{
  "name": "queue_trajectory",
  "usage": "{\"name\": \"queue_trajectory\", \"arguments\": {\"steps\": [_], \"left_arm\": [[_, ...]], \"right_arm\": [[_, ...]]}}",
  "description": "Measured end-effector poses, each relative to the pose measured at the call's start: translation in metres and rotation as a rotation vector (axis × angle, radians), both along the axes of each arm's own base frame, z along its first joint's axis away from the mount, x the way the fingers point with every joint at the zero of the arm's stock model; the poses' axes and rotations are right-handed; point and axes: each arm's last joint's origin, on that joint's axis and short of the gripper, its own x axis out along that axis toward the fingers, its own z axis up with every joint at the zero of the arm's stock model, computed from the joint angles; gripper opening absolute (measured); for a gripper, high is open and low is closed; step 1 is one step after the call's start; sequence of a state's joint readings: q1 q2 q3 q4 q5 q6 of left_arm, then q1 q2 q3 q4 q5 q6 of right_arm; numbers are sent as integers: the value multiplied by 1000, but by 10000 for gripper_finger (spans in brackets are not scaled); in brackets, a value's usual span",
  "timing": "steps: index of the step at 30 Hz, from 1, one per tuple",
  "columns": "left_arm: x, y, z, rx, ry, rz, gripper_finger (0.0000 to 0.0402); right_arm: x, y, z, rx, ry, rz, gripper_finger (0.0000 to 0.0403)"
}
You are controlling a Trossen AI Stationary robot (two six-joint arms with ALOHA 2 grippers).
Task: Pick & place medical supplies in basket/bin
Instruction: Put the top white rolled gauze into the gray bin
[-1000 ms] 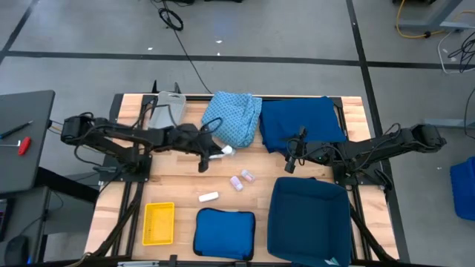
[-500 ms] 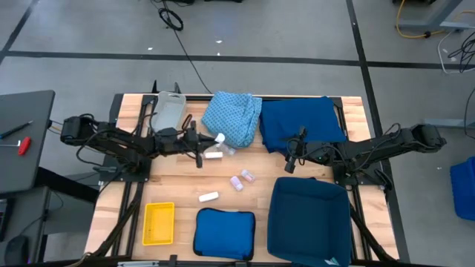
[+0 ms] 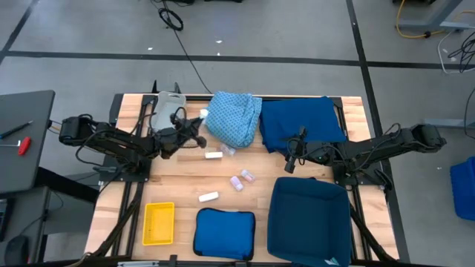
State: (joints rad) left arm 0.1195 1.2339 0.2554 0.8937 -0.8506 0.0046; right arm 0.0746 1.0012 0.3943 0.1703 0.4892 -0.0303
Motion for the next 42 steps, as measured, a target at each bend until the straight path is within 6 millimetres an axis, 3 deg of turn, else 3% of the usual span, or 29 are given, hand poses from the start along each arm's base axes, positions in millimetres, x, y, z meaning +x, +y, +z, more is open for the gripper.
{"name": "queue_trajectory", "arguments": {"steps": [13,26,42], "left_arm": [[-12,5,-7,78,188,394,11],[-28,23,-34,-28,295,506,11],[-37,40,-42,-145,314,484,17]], "right_arm": [[-2,0,-4,28,5,-14,201],[-2,0,-4,36,2,-18,201],[-2,0,-4,33,4,-16,201]]}}
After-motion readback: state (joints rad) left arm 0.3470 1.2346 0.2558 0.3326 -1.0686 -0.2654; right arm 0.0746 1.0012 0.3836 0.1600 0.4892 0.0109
